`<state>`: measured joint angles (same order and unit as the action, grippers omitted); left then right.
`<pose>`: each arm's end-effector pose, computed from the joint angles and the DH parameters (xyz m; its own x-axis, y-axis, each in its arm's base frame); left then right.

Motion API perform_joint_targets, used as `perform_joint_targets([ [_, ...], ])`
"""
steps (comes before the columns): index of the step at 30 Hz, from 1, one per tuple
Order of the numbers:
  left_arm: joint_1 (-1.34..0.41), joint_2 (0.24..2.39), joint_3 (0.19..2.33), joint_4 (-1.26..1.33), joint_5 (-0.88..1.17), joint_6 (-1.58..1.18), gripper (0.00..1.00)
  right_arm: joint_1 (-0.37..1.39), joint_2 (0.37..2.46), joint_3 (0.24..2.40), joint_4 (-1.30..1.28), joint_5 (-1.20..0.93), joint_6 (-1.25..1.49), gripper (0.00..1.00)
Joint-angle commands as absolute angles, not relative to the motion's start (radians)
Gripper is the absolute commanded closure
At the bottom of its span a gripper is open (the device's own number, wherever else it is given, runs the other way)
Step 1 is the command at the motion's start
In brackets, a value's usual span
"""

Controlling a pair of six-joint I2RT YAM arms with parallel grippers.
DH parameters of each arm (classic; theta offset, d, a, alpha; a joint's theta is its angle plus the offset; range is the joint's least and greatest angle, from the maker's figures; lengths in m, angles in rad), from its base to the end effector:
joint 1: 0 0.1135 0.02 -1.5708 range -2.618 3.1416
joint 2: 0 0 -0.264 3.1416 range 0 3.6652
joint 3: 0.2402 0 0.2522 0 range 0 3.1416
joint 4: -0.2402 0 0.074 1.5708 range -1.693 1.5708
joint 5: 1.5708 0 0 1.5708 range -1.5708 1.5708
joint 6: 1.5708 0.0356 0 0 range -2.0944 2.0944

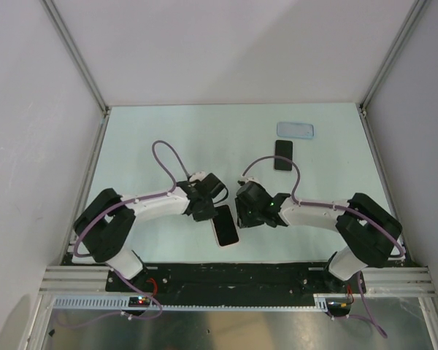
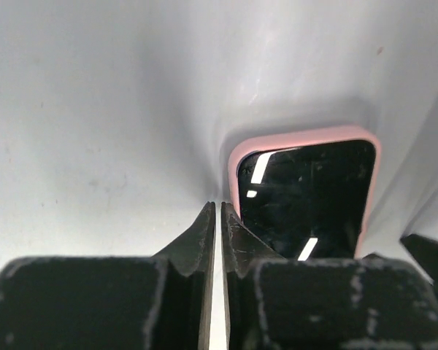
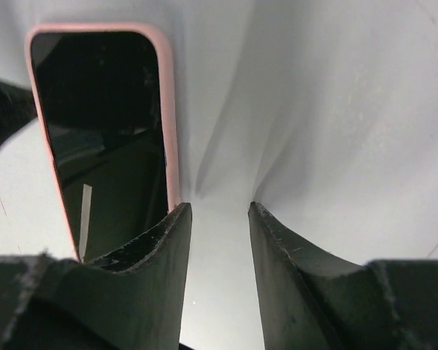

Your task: Put the phone into the phone case

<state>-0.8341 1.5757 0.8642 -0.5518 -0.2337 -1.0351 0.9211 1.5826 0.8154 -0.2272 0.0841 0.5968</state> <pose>0.1935 -0.2010 0.1594 -0.9060 -0.2463 -0.3443 -0.2069 0.9672 -0.1476 0.1843 0.2377 0.1589 -0.8499 -0.1929 -0.4904 -0.3483 0.9040 0.2480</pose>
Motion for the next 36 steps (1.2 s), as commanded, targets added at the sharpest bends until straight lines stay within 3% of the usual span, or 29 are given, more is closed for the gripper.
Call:
perform_joint_targets([
  [1, -0.805, 1.573, 0.921, -0.516, -0.237, -0.944, 0.90, 0.923, 1.522, 0.777, -0.260, 0.086, 0.636, 0.55],
  [7, -0.766, 1.464, 0.850, -0.518, -0.219, -0.962, 0.85, 0.859, 1.492, 0.775, -0.216, 0.093, 0.644, 0.46],
  [14, -0.742, 1.464, 0.868, -0.507, -0.164, -0.912, 0.76, 0.840, 1.509, 0.840, -0.178, 0.095, 0.642, 0.43],
  [28, -0.742, 1.574, 0.916, -0.456, -0.106, -0.875, 0.73, 0.875, 1.669, 0.964, -0.187, 0.089, 0.632, 0.44],
  [36, -0.742, 1.631, 0.923, -0.459, -0.134, -0.869, 0.76, 0.896, 1.717, 1.000, -0.226, 0.139, 0.635, 0.51],
])
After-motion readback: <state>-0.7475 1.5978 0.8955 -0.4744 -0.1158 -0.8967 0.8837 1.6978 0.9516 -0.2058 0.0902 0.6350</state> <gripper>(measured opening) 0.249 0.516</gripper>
